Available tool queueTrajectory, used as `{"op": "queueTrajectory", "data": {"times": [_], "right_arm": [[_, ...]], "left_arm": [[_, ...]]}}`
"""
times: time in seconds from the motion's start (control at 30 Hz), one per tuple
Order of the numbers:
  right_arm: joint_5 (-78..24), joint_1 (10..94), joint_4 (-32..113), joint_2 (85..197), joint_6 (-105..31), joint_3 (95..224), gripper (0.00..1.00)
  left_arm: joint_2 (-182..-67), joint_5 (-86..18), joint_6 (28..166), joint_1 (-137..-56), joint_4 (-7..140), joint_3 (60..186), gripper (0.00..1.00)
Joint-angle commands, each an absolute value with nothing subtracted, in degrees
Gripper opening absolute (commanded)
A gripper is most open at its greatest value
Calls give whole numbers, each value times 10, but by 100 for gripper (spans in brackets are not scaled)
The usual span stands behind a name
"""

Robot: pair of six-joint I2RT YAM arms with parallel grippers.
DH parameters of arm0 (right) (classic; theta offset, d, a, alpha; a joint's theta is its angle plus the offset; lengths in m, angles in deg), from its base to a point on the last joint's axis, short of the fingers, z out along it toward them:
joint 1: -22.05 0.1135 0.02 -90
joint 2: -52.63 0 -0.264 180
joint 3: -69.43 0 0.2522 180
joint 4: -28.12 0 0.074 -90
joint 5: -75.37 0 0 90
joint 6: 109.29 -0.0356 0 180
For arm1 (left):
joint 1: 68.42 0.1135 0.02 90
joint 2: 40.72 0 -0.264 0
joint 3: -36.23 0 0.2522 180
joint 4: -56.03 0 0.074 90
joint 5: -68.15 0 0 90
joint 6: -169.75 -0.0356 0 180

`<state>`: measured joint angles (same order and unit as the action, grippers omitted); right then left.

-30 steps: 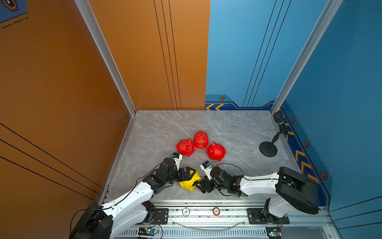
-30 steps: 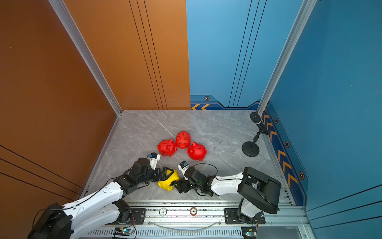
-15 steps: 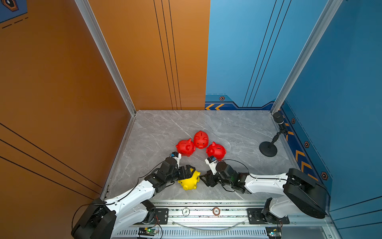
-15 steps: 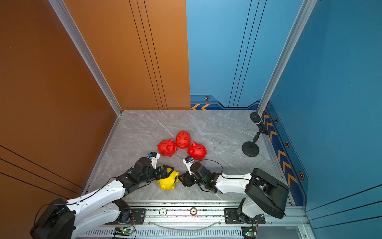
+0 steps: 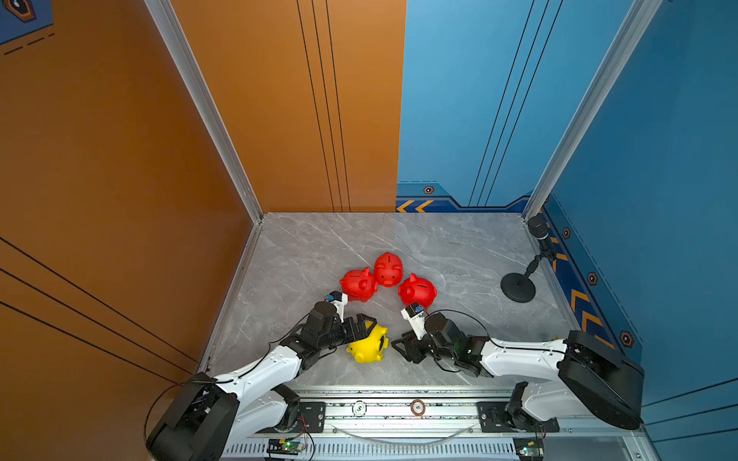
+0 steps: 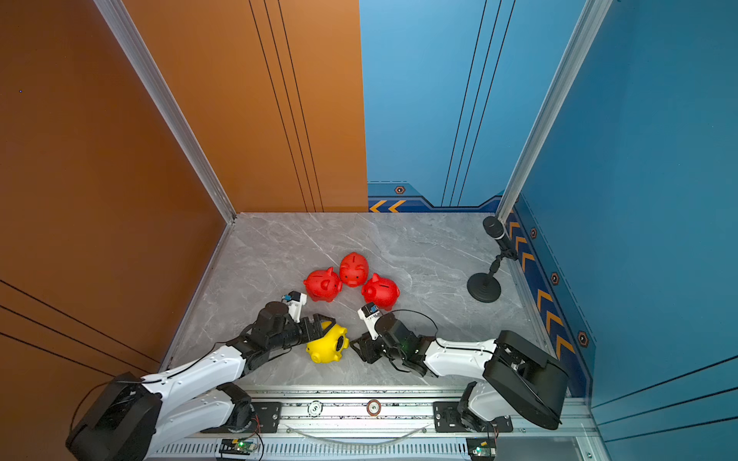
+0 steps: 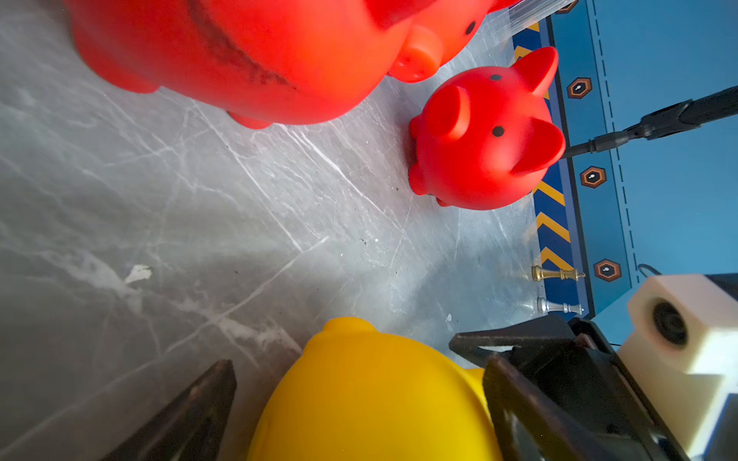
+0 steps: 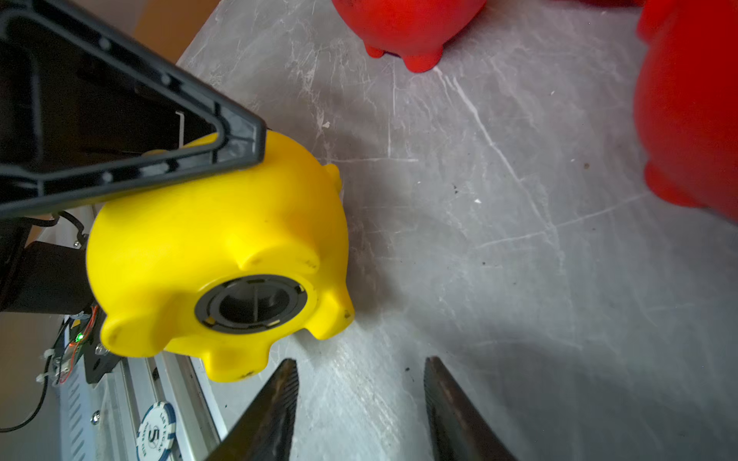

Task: Open piggy banks
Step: Open the lid on the piggy bank.

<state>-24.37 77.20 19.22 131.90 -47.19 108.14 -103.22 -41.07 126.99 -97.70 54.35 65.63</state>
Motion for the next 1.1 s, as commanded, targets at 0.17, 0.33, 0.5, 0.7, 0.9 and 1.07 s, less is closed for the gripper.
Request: {"op": "queueTrajectory", "data": {"times": [0.17, 0.33, 0.5, 0.7, 0.9, 1.07], "right_arm": [[-275, 773, 140, 1311, -475, 1070, 48], [-285, 781, 117, 1319, -480, 1071, 45], [-292, 787, 105, 1327, -482, 1071, 43], [-298, 798, 93, 1342, -484, 1077, 40], [-299, 814, 72, 1369, -492, 1089, 38], [-288, 826, 57, 1385, -500, 1096, 36]], "left_arm": [[-1036, -447, 1259, -952, 574, 607, 98], [-1029, -472, 1255, -937, 554, 597, 98], [-1015, -486, 1243, -927, 555, 591, 98], [-992, -482, 1236, -920, 575, 589, 98], [-991, -481, 1236, -916, 575, 589, 98], [-1002, -484, 1235, -916, 571, 594, 98]]}}
